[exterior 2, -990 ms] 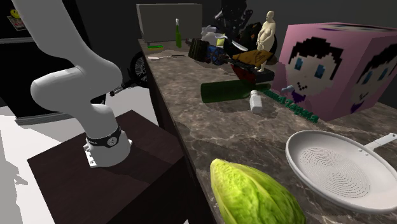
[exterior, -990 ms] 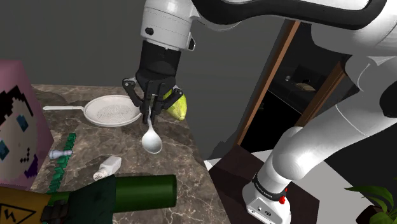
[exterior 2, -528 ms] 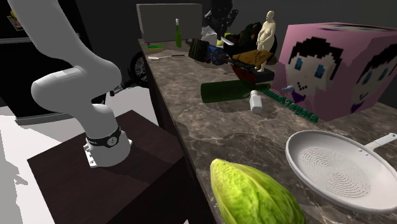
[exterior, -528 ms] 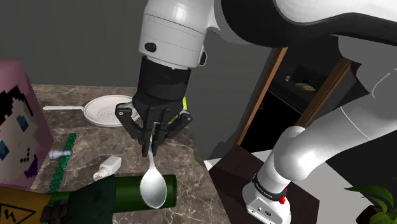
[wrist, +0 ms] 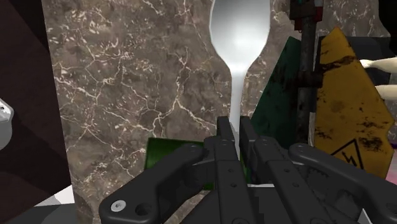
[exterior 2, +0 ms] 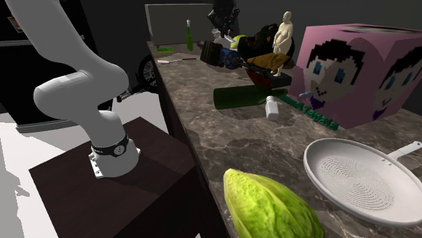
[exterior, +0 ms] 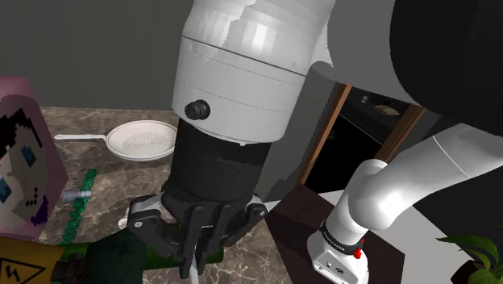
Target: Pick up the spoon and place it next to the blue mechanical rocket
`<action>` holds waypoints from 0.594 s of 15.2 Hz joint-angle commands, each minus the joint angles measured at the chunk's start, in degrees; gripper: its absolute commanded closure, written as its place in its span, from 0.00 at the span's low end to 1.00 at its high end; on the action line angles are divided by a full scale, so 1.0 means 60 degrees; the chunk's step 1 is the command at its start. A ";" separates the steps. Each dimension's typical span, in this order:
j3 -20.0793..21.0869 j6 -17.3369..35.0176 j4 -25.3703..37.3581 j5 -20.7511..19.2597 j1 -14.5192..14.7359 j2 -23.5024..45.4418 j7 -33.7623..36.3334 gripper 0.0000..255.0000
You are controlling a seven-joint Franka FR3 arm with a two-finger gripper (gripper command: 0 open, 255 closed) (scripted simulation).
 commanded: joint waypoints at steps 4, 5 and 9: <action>0.0218 0.0425 -0.0490 0.0202 0.0146 -0.0180 0.0121 1.00; 0.0246 0.0544 -0.0619 0.0232 0.0158 -0.0193 0.0090 1.00; 0.0377 0.1022 -0.1118 0.0344 0.0197 -0.0220 -0.0023 1.00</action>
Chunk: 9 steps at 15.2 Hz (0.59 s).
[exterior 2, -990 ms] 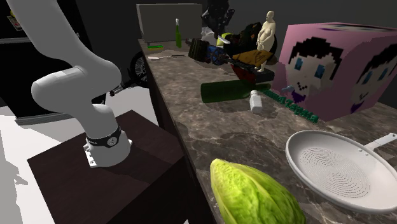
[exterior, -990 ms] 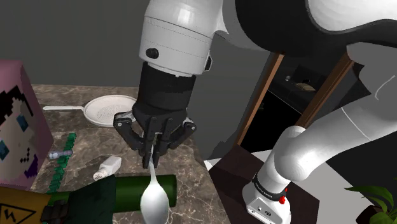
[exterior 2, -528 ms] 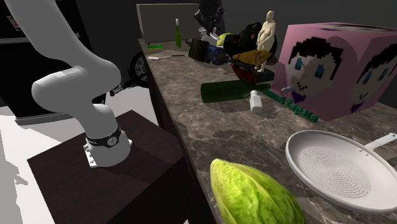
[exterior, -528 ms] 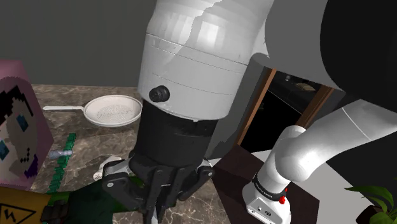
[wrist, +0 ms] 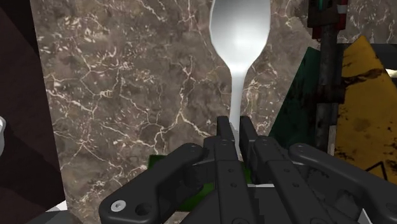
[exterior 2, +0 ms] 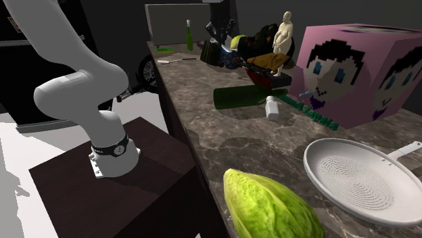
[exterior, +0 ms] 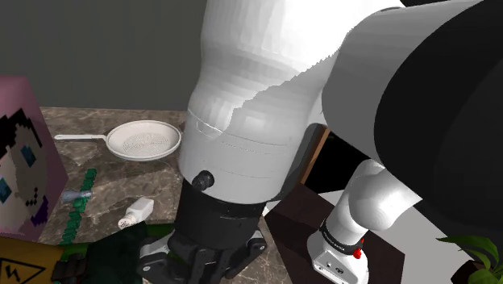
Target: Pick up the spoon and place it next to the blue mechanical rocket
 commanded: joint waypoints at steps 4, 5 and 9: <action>0.0217 0.0620 -0.0571 0.0116 0.0013 0.0037 -0.0120 1.00; 0.0263 0.0744 -0.0683 0.0140 0.0014 0.0048 -0.0143 1.00; 0.0465 0.1249 -0.1112 0.0229 0.0008 0.0118 -0.0229 1.00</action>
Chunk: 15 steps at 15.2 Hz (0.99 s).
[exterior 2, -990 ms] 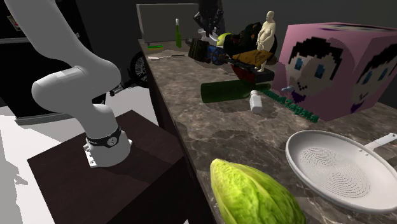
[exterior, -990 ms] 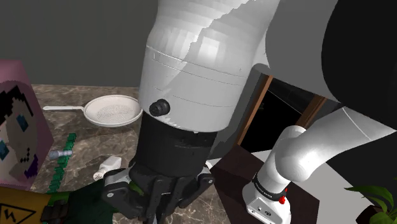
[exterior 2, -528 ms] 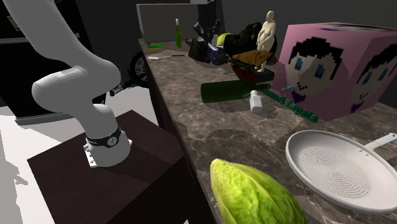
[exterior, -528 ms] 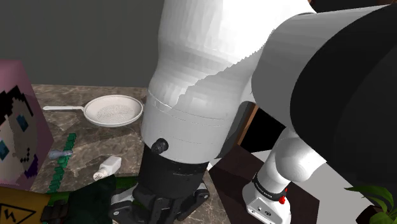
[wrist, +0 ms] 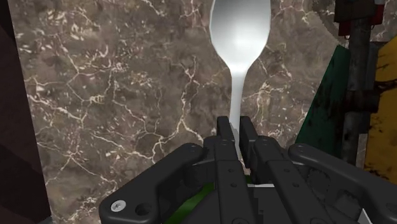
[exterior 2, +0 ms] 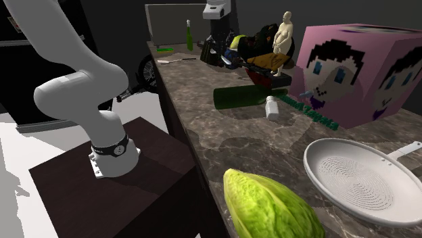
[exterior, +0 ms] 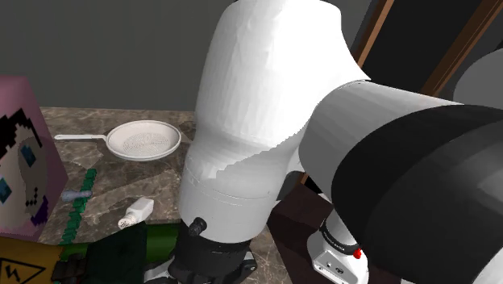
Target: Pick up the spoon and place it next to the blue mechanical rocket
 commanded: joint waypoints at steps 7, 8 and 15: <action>0.0481 0.1041 -0.0775 0.0135 -0.0074 0.0254 -0.0130 1.00; 0.0552 0.1178 -0.0865 0.0146 -0.0092 0.0300 -0.0142 1.00; 0.1122 0.2178 -0.1447 0.0161 -0.0294 0.0726 -0.0185 1.00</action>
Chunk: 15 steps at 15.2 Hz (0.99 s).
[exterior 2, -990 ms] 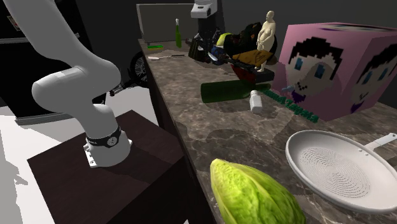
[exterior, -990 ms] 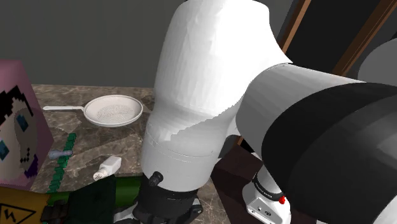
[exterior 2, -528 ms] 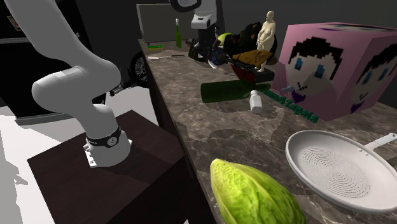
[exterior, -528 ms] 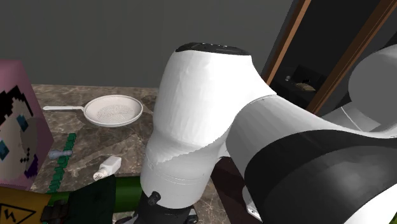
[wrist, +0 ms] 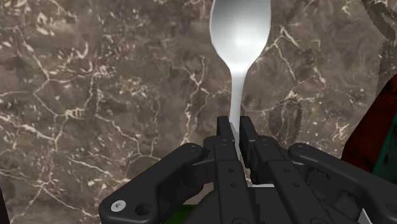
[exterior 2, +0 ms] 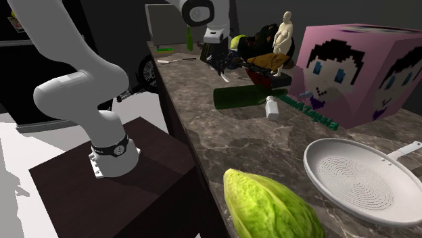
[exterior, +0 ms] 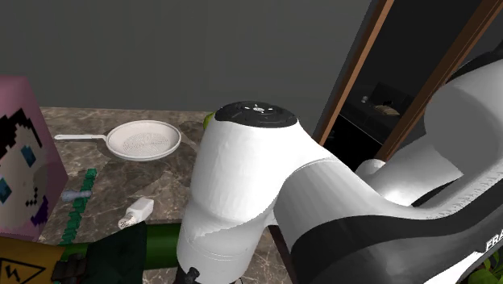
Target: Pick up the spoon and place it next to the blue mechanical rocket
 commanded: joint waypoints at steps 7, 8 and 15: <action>0.0803 0.1227 -0.0602 -0.0138 -0.0393 0.0665 0.0052 1.00; 0.0929 0.1392 -0.0667 -0.0186 -0.0470 0.0777 0.0078 1.00; 0.1758 0.2338 -0.1001 -0.0628 -0.1058 0.1500 0.0342 1.00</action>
